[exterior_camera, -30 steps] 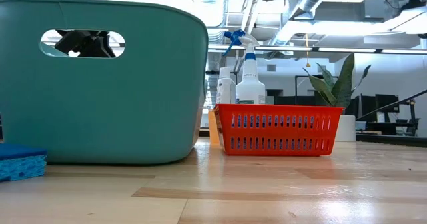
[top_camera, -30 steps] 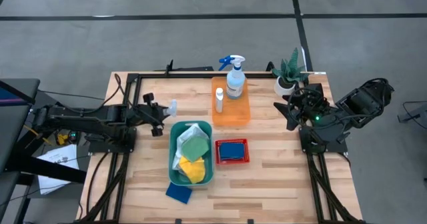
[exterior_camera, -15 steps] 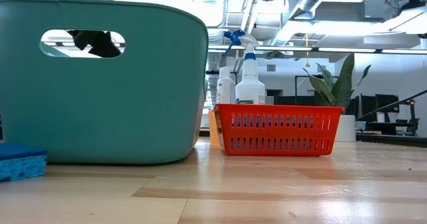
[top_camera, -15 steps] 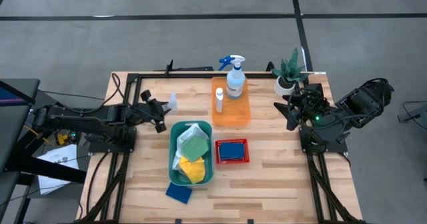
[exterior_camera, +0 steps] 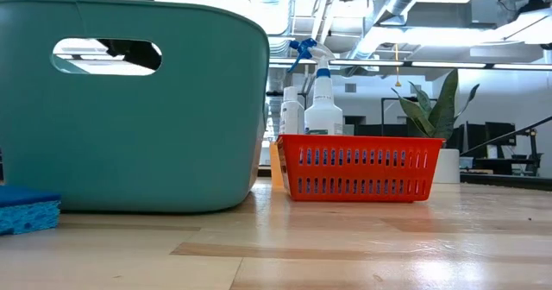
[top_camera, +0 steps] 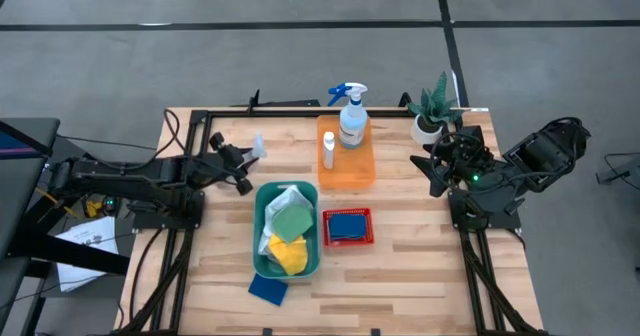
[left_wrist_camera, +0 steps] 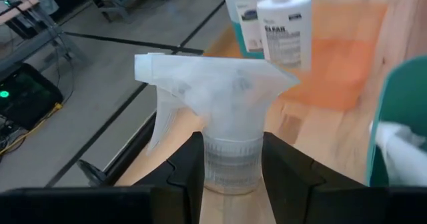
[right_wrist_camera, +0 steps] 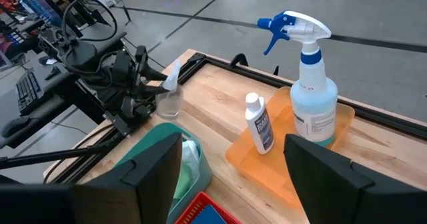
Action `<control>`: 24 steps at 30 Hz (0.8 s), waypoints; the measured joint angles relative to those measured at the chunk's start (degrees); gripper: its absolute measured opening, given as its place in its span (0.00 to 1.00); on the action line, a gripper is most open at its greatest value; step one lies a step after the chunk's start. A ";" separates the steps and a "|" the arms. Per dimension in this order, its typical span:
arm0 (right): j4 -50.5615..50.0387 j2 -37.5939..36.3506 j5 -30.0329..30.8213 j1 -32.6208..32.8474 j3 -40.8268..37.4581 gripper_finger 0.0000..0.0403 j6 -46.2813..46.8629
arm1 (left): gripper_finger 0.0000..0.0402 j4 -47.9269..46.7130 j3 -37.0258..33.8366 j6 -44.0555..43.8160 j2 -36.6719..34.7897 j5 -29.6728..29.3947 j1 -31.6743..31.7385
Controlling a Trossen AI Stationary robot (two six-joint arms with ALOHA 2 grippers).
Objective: Pick & Place Kitchen Items
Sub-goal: Put the transparent spray bottle into the orange bin
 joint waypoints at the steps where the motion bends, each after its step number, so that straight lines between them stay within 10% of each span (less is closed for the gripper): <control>1: 0.00 0.00 -0.02 0.00 0.00 0.63 0.00 | 0.28 0.63 0.00 -0.13 0.00 -0.36 0.00; 24: 0.02 0.00 -0.06 0.00 0.00 0.63 0.00 | 0.28 9.13 -0.07 -2.67 0.00 -4.58 0.00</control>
